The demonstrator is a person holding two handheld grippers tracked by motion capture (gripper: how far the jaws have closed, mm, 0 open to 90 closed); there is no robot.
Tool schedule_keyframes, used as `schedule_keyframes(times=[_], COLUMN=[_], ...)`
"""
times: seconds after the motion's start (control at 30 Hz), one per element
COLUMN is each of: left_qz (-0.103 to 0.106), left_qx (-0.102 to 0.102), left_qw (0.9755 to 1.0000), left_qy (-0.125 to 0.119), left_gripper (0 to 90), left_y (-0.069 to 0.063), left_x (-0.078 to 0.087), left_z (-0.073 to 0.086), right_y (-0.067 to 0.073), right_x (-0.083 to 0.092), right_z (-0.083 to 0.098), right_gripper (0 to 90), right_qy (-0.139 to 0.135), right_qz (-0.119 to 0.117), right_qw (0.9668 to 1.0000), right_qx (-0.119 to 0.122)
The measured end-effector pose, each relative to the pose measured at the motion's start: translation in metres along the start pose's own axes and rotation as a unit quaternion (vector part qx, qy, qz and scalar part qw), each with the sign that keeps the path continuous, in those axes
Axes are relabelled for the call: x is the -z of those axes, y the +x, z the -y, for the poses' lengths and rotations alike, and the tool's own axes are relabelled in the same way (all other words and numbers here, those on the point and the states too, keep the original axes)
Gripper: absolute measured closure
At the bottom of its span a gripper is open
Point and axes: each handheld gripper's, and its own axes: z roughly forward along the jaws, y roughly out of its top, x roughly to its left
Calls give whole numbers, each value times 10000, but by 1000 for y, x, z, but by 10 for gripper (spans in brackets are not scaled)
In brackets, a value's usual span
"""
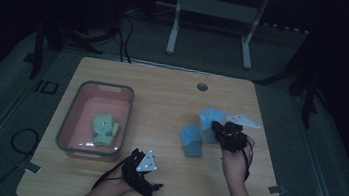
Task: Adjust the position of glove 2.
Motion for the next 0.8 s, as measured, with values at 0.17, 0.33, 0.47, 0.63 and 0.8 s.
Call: schedule_keyframes(times=[0.17,0.33,0.47,0.63,0.8], left_qz=[-2,8,5,3,6], left_qx=[-27,-47,-50,-51,-52], left_qw=[10000,10000,10000,10000,10000], left_qy=[15,18,9,8,9], left_gripper=[20,20,20,20,20], left_y=[-1,-1,-1,-1,-2], left_x=[0,0,0,-1,-1], left_z=[0,0,0,0,0], right_y=[22,35,38,38,40], right_x=[-12,-23,-27,-32,-38], right_z=[6,13,19,28,34], right_gripper=[877,876,876,876,876], right_qy=[68,220,312,404,487], right_qz=[-145,-241,-262,-274,-311], right_qw=[9999,9994,9991,9988,9983], right_qx=[6,75,72,45,42])
